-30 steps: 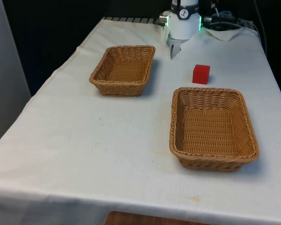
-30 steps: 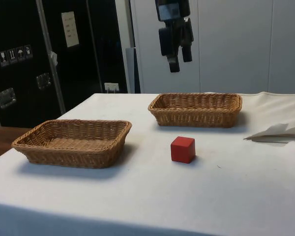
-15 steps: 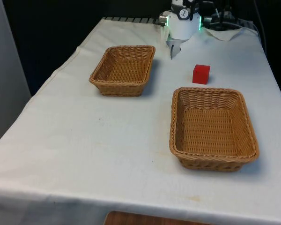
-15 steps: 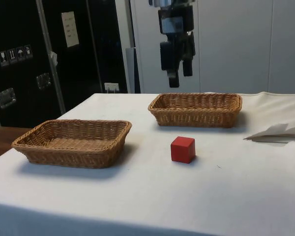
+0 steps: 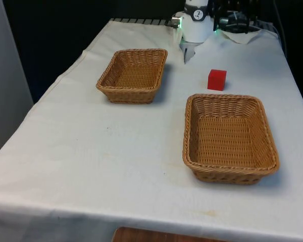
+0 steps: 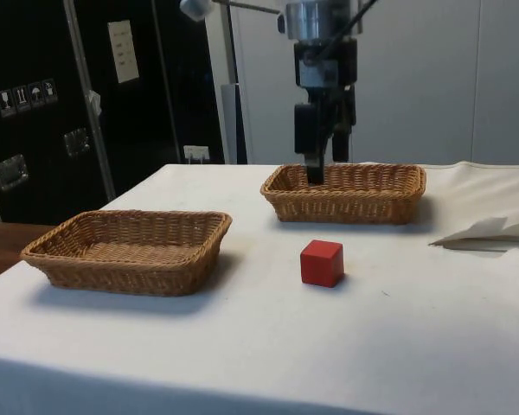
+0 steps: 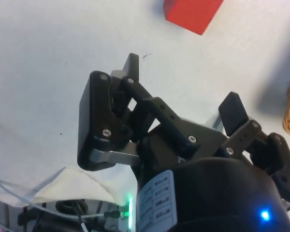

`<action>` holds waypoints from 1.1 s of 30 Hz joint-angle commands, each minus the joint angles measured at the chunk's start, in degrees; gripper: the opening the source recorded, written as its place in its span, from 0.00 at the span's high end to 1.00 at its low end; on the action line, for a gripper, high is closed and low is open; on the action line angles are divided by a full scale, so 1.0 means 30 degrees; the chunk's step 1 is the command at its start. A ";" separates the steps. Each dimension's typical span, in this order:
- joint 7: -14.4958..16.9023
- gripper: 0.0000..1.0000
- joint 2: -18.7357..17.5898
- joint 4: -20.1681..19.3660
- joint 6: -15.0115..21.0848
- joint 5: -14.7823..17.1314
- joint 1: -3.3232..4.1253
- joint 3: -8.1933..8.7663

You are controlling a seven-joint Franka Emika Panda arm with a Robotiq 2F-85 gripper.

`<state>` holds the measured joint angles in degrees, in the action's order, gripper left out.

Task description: Pick up the red cube and place it into the right basket.

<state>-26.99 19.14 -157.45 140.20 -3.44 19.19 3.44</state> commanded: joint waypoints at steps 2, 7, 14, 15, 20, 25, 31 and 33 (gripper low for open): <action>-0.0191 0.00 -0.0420 -0.0115 0.0726 0.0153 0.0057 -0.0038; -0.0325 0.00 -0.1375 -0.0038 0.1604 0.0172 0.0038 0.0000; -0.0344 0.00 -0.4106 0.0726 0.3438 0.0210 -0.0019 0.0191; -0.0401 0.00 -0.3934 0.0726 0.3189 0.0000 -0.0038 0.0172; -0.0344 0.00 -0.5118 0.0745 0.4316 0.0210 0.0000 0.0191; -0.0076 0.00 -0.6035 0.0630 0.5252 0.0153 -0.0115 0.0401; 0.0401 0.00 -0.7105 0.0611 0.6016 0.0000 -0.0153 0.0936; 0.0936 0.00 -0.7429 0.0477 0.6589 0.0210 -0.0267 0.1127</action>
<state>-24.87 -3.32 -155.67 159.28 -3.44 18.68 7.05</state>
